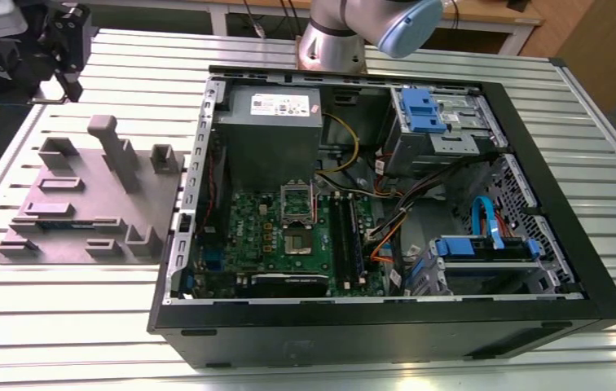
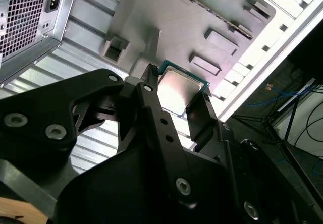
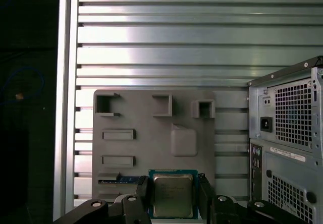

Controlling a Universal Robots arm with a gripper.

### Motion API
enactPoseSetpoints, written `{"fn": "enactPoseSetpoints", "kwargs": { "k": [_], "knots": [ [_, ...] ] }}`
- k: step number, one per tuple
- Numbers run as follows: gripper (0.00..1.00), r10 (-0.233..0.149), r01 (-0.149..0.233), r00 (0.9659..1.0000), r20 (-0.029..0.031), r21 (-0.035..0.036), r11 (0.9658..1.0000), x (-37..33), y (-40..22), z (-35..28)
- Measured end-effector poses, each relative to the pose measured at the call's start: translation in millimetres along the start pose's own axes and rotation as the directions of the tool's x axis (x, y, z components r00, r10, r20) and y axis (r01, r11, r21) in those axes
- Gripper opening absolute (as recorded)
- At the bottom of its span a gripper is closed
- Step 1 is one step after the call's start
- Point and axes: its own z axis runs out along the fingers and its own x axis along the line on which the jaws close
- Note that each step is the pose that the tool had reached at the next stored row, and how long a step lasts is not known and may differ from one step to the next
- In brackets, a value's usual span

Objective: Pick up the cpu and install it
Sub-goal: 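Pick up the cpu and move it towards the insertion slot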

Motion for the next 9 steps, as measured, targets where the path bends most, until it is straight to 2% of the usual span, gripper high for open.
{"fn": "enactPoseSetpoints", "kwargs": {
  "k": [9],
  "knots": [
    [0.47, 0.000, 0.000, 1.0000, 0.0001, 0.0000, 1.0000, -1.7, 0.1, 0.0]
  ]
}}
